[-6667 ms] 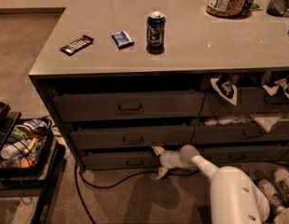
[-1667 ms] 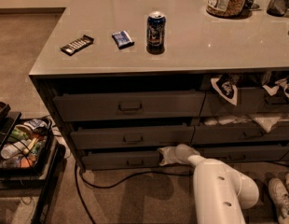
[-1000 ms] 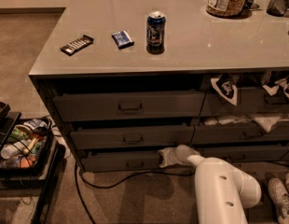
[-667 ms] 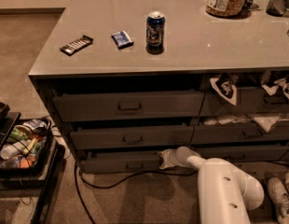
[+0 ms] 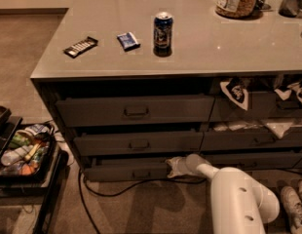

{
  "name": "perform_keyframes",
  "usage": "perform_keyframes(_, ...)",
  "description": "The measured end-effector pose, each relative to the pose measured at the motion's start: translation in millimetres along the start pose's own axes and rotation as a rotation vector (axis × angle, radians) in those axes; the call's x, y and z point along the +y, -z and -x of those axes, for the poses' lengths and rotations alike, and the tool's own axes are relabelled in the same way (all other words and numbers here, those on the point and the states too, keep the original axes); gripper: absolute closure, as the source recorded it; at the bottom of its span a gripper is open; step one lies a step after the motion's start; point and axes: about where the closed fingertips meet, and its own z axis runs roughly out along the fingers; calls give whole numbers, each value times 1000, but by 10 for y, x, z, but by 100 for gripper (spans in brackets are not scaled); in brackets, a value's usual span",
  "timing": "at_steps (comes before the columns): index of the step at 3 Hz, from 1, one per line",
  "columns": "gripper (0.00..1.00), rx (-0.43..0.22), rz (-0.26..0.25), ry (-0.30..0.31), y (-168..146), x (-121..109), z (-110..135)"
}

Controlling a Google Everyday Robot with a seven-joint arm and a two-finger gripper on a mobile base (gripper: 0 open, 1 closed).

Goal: Open bottom drawer

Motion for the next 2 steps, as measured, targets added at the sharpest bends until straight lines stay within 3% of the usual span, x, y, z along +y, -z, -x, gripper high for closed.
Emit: perform_keyframes(2,100,-33,-6,2,23,53,61)
